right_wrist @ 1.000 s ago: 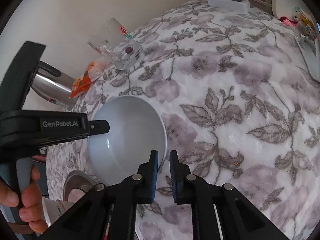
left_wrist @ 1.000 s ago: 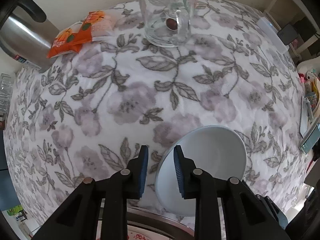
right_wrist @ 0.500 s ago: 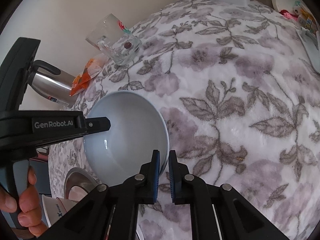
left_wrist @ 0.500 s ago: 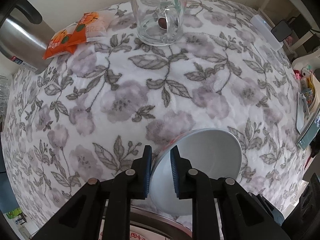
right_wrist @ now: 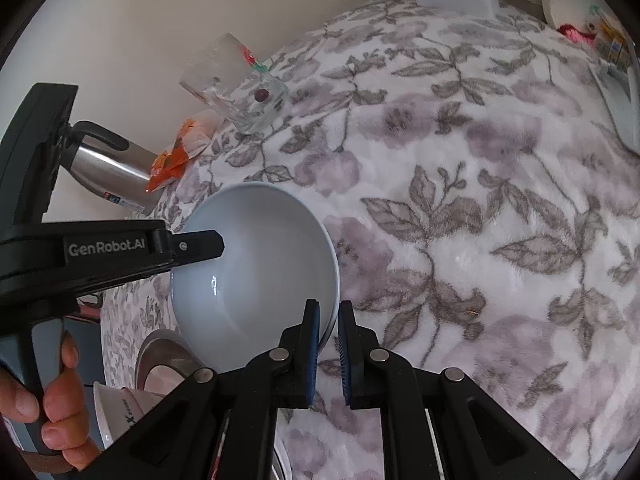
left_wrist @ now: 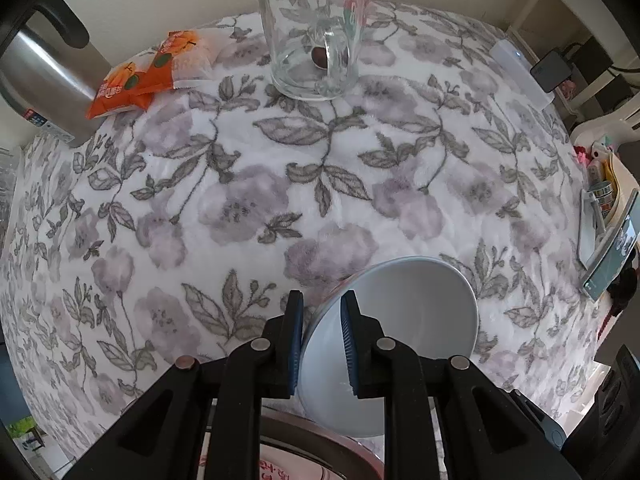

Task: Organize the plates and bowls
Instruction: 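Lift the white round bowl with both grippers and carry it over the basin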

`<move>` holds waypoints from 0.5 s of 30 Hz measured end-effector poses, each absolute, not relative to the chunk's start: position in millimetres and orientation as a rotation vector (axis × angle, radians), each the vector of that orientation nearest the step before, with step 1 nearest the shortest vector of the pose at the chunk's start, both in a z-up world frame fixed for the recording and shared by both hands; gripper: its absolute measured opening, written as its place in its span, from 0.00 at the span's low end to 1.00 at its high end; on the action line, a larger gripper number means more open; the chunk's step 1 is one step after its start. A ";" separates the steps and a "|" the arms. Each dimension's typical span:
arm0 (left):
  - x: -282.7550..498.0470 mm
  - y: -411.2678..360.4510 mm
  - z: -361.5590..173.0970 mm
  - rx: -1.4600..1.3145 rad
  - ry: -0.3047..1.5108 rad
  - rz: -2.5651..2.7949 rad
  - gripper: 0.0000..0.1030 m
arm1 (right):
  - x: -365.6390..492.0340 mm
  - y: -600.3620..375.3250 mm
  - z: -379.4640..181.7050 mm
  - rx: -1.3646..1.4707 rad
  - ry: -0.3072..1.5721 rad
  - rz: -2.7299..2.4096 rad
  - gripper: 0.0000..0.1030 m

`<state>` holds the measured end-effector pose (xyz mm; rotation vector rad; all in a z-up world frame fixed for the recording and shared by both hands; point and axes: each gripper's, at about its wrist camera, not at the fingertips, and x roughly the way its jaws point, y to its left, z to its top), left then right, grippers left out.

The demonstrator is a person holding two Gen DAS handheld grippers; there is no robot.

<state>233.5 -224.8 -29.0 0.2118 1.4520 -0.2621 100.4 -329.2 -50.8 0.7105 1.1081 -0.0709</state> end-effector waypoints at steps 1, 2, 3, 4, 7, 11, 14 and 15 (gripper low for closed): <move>232.7 -224.6 -26.0 0.206 1.448 -0.265 0.19 | 99.9 -329.2 -47.7 0.705 1.102 -0.069 0.10; 232.0 -223.2 -21.5 0.194 1.442 -0.272 0.19 | 99.4 -329.4 -45.1 0.702 1.098 -0.069 0.10; 230.4 -223.1 -16.7 0.186 1.435 -0.279 0.19 | 98.8 -329.3 -42.9 0.700 1.095 -0.070 0.10; 229.4 -222.8 -12.7 0.183 1.427 -0.286 0.19 | 98.2 -329.4 -39.6 0.696 1.091 -0.068 0.10; 225.8 -220.4 0.8 0.175 1.403 -0.299 0.19 | 96.6 -328.7 -30.2 0.685 1.077 -0.061 0.10; 222.2 -213.5 12.0 0.138 1.378 -0.310 0.19 | 94.8 -326.8 -16.6 0.665 1.059 -0.052 0.10; 219.8 -205.7 20.2 0.118 1.362 -0.318 0.19 | 92.6 -325.4 -8.1 0.657 1.042 -0.044 0.10; 219.9 -206.2 19.1 0.109 1.361 -0.318 0.19 | 91.5 -325.6 -5.8 0.657 1.037 -0.040 0.10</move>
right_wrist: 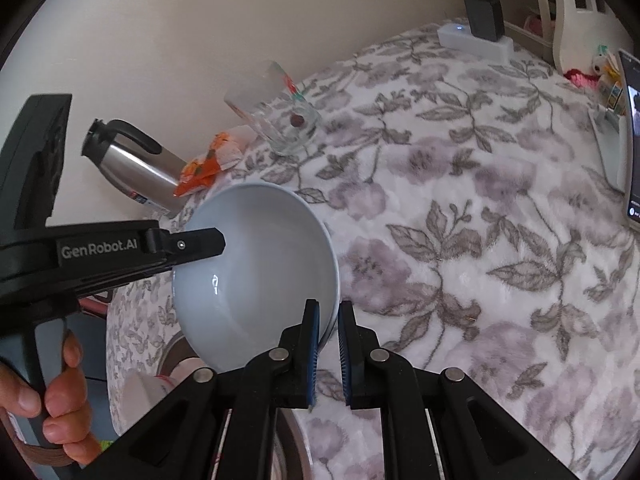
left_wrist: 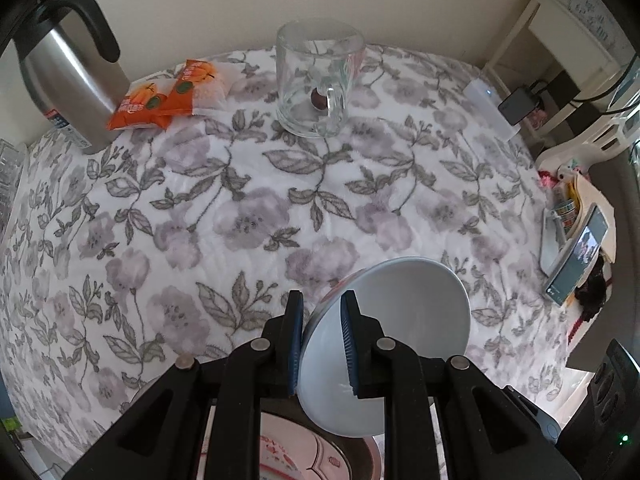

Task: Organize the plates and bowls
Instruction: 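Lift the white round bowl with both grippers and carry it over the basin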

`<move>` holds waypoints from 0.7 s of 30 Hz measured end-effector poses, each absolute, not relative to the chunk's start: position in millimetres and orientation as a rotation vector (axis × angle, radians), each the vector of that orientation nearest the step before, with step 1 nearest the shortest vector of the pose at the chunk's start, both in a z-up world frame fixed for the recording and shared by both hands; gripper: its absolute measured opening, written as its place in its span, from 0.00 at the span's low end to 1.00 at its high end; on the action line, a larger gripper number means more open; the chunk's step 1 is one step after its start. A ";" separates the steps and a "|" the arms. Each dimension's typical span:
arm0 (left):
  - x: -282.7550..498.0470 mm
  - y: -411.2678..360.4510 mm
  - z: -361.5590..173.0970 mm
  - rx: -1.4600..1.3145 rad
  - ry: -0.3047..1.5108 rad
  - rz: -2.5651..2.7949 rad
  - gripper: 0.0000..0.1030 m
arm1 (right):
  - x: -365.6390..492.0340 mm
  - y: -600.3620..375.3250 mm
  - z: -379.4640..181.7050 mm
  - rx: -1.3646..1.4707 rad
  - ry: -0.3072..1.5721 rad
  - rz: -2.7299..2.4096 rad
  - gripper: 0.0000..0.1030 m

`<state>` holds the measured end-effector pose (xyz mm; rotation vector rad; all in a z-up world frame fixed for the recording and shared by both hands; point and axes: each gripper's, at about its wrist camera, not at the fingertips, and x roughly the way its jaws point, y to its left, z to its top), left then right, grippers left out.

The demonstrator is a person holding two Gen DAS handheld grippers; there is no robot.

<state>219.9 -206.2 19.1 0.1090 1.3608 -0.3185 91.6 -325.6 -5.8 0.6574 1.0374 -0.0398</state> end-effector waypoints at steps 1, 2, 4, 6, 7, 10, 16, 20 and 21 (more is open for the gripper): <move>219.2 -203.6 21.4 0.097 1.359 -0.321 0.19 | 90.3 -324.7 -2.5 0.653 1.030 -0.037 0.10; 218.7 -201.6 22.8 0.088 1.358 -0.323 0.19 | 89.6 -324.0 0.1 0.648 1.026 -0.036 0.10; 215.0 -198.3 30.2 0.080 1.342 -0.331 0.19 | 88.7 -321.7 5.9 0.632 1.016 -0.033 0.10; 211.4 -195.4 37.9 0.079 1.324 -0.335 0.19 | 87.5 -319.8 10.3 0.623 1.009 -0.028 0.10; 210.1 -193.5 41.7 0.074 1.316 -0.337 0.19 | 87.0 -318.4 12.9 0.618 1.006 -0.025 0.10; 205.9 -186.1 54.4 0.055 1.289 -0.345 0.19 | 85.5 -313.4 21.6 0.604 0.992 -0.011 0.10; 195.9 -170.3 73.9 0.041 1.249 -0.338 0.19 | 82.3 -300.0 40.5 0.569 0.963 0.016 0.10; 189.2 -155.2 85.5 0.017 1.228 -0.333 0.19 | 78.9 -286.8 51.8 0.530 0.949 0.031 0.10; 186.9 -151.9 88.1 0.013 1.222 -0.332 0.19 | 77.8 -284.3 54.7 0.526 0.945 0.035 0.10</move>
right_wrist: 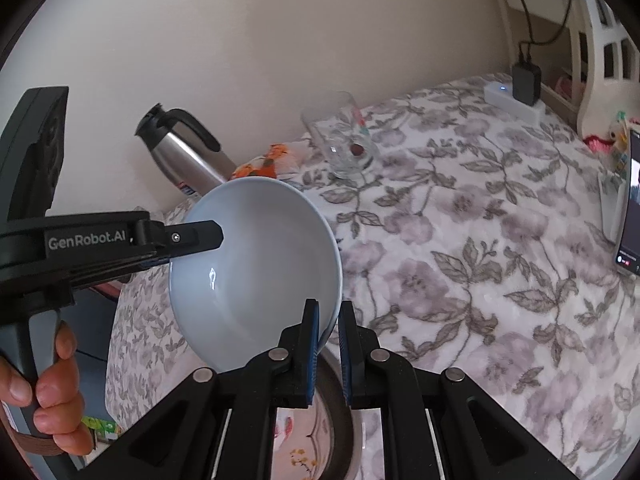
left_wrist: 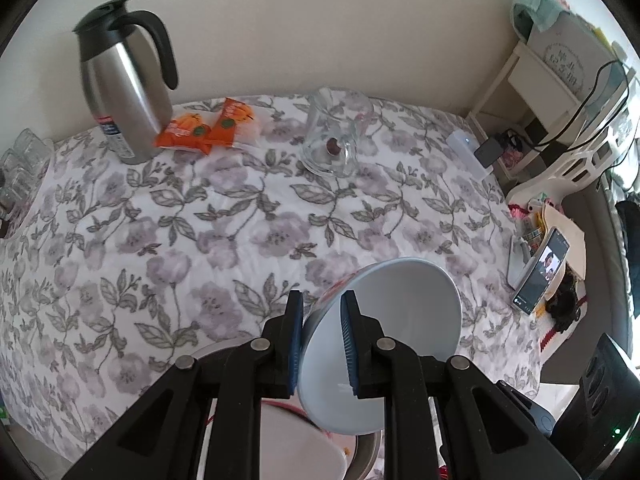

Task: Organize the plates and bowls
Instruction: 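Lift the white round bowl with both grippers and carry it over the basin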

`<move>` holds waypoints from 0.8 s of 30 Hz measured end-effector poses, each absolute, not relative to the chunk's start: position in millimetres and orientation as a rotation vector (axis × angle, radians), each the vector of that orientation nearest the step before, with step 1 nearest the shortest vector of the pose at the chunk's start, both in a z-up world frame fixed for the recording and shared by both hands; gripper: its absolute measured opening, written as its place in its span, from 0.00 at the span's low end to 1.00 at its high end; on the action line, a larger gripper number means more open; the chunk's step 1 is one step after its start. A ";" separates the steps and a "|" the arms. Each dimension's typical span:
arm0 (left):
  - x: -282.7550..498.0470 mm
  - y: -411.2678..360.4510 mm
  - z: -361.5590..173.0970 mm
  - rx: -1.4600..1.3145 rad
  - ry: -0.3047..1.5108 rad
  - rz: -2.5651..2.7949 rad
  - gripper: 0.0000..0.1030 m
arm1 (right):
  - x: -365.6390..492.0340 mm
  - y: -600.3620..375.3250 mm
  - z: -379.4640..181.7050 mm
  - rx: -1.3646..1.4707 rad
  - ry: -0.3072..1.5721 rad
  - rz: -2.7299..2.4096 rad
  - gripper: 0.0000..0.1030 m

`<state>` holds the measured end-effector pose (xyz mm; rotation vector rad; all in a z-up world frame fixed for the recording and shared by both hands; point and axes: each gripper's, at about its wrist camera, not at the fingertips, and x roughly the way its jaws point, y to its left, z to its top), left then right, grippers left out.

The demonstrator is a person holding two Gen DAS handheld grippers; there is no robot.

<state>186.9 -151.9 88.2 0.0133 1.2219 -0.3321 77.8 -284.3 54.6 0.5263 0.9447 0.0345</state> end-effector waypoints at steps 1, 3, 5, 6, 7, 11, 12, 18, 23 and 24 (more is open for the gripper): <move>184.9 -148.9 90.8 0.012 1.215 -0.332 0.19 | 76.5 -281.6 57.9 0.521 0.939 0.038 0.10; 180.2 -141.4 95.9 0.005 1.203 -0.325 0.19 | 74.4 -276.8 63.4 0.508 0.930 0.047 0.10; 177.0 -134.0 100.0 -0.007 1.195 -0.321 0.19 | 71.4 -271.0 70.0 0.500 0.917 0.063 0.10; 175.0 -128.7 102.6 -0.019 1.192 -0.320 0.19 | 70.5 -268.9 71.7 0.500 0.913 0.069 0.10; 173.5 -124.8 104.4 -0.026 1.190 -0.319 0.19 | 69.2 -266.0 74.1 0.500 0.909 0.079 0.10; 163.7 -109.9 112.6 -0.050 1.172 -0.312 0.19 | 66.5 -255.9 79.6 0.490 0.900 0.101 0.10; 161.7 -106.8 114.0 -0.055 1.167 -0.310 0.19 | 65.4 -253.3 80.7 0.487 0.899 0.106 0.10; 145.7 -81.5 121.2 -0.101 1.144 -0.291 0.19 | 59.6 -236.1 86.0 0.475 0.898 0.145 0.10; 134.8 -62.5 121.9 -0.123 1.145 -0.268 0.19 | 55.1 -220.1 93.0 0.440 0.894 0.171 0.10; 133.1 -60.4 122.2 -0.123 1.143 -0.266 0.19 | 54.2 -217.6 93.9 0.435 0.894 0.175 0.10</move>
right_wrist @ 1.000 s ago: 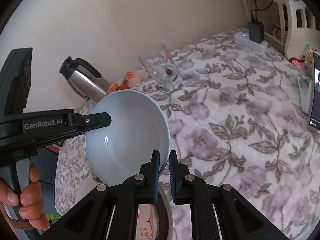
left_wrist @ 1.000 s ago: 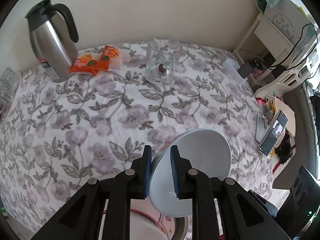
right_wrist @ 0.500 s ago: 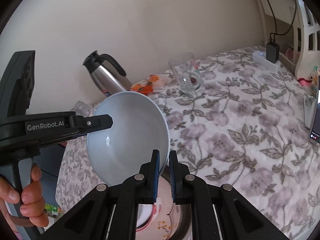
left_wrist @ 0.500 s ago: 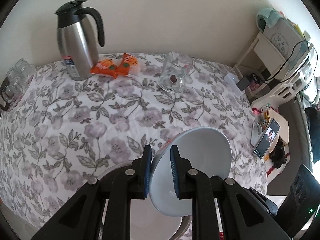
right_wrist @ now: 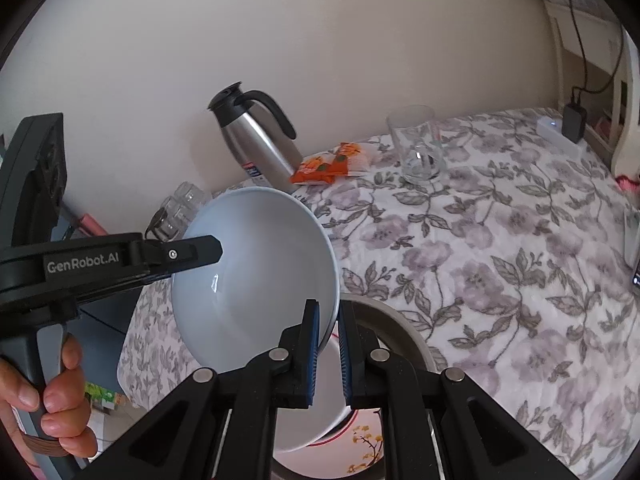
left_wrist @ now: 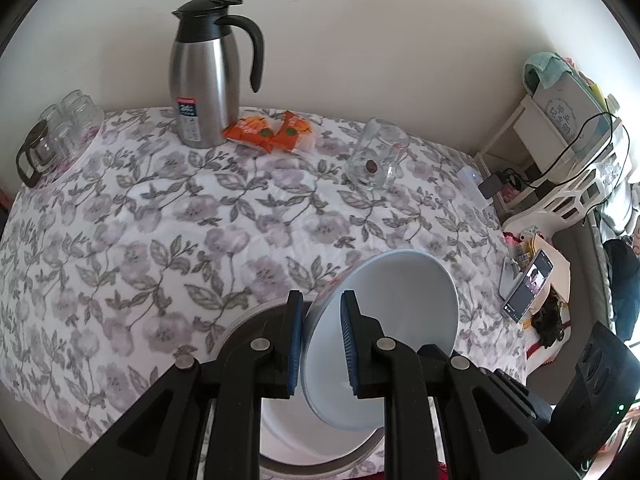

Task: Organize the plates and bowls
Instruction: 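Lift the white round bowl with both grippers and carry it over the basin, then lower the white round bowl with both grippers onto the stacked bowls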

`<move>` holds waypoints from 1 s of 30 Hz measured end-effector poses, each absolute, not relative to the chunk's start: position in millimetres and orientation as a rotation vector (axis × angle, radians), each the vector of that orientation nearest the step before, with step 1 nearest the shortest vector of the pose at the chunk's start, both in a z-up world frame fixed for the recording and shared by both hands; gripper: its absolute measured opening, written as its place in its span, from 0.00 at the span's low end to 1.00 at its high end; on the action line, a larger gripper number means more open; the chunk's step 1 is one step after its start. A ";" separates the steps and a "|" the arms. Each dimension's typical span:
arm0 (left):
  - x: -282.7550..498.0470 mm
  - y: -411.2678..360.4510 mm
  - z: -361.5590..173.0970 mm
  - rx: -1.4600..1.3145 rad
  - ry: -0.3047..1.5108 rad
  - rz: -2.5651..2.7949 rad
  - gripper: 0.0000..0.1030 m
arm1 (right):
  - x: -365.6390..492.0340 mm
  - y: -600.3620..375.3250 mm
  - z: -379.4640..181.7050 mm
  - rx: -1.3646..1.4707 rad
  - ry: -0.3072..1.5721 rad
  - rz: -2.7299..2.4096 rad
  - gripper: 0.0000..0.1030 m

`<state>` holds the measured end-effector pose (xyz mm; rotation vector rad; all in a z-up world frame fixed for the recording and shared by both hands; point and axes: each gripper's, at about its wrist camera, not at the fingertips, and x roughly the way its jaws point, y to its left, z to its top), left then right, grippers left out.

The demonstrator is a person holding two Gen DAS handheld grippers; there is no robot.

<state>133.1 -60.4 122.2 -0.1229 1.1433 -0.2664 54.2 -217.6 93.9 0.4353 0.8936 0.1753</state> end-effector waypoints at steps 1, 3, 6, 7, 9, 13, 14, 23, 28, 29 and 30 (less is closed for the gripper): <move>130.6 -57.3 122.8 -0.123 1.141 -0.263 0.19 | 52.9 -214.3 95.1 0.432 0.894 0.185 0.10; 125.7 -51.7 123.7 -0.128 1.137 -0.261 0.19 | 50.6 -209.9 97.2 0.422 0.892 0.193 0.10; 118.7 -42.5 123.8 -0.151 1.130 -0.259 0.19 | 47.3 -202.7 99.4 0.410 0.896 0.204 0.10; 116.6 -39.2 122.8 -0.160 1.130 -0.258 0.19 | 46.6 -200.4 99.7 0.403 0.899 0.205 0.10; 112.5 -33.2 120.4 -0.183 1.130 -0.257 0.19 | 45.5 -196.4 99.5 0.389 0.904 0.207 0.10; 103.9 -20.5 114.3 -0.232 1.129 -0.263 0.19 | 41.1 -188.4 100.3 0.361 0.910 0.215 0.10; 101.9 -17.4 112.6 -0.246 1.130 -0.267 0.19 | 40.3 -187.4 100.6 0.358 0.911 0.215 0.10; 85.9 -6.7 99.9 -0.311 1.117 -0.286 0.19 | 37.4 -180.8 91.3 0.328 0.960 0.196 0.10; 76.6 -0.7 85.9 -0.383 1.109 -0.308 0.19 | 33.9 -183.5 85.6 0.323 0.980 0.183 0.10; 75.0 0.0 82.8 -0.396 1.112 -0.311 0.19 | 34.1 -184.5 84.0 0.325 0.985 0.182 0.10; 73.2 0.3 78.0 -0.408 1.116 -0.314 0.19 | 34.7 -185.0 82.4 0.326 0.991 0.178 0.10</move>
